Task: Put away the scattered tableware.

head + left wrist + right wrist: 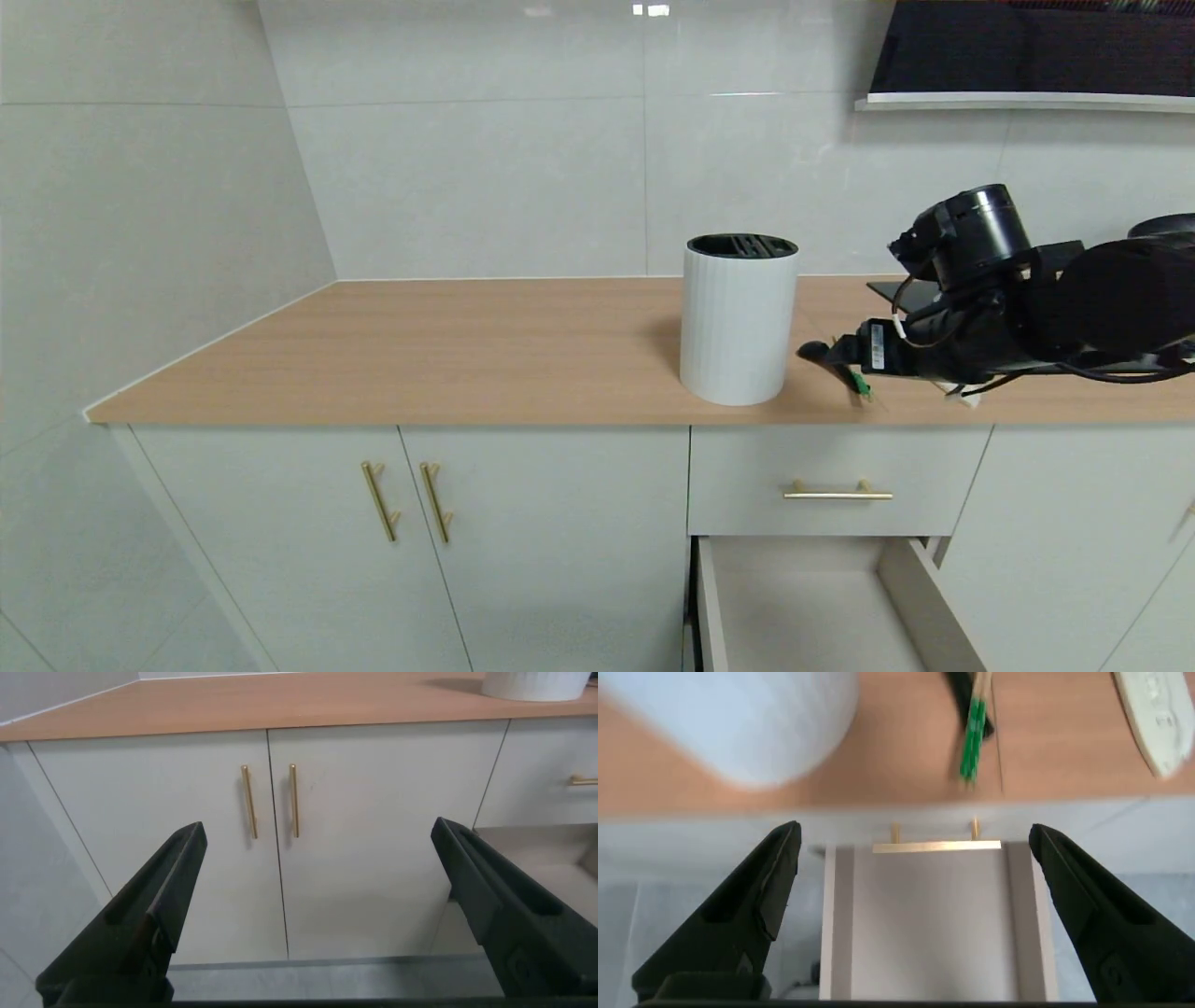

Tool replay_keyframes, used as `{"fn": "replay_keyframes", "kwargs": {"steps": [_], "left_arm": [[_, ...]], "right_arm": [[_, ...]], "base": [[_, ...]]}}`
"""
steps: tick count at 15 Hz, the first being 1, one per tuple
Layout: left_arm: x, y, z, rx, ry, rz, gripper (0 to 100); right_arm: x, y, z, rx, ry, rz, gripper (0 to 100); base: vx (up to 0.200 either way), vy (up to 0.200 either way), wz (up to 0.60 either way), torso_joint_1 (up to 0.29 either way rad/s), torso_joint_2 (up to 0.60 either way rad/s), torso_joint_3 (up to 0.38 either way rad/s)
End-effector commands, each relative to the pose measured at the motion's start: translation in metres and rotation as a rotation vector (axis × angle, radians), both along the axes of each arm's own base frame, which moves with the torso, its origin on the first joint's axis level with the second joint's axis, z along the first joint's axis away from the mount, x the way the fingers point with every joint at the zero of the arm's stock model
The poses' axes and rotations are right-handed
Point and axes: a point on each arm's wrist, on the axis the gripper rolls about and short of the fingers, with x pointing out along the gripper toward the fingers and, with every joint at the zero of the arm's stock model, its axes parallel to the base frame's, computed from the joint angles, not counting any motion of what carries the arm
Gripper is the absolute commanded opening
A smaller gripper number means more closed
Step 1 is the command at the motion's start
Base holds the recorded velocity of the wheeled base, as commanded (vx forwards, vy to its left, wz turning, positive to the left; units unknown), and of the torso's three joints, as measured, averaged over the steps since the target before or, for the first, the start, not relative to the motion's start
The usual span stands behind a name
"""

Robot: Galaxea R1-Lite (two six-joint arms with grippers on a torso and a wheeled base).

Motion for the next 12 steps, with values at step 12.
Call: {"fn": "replay_keyframes", "kwargs": {"steps": [12], "left_arm": [[0.000,0.000,0.000,0.000,0.001,0.000,100]], "right_arm": [[0.066,-0.012,-0.062,-0.051,0.094,-0.154,100]], "base": [[0.000,0.000,0.00,0.000,0.00,0.000]]}}
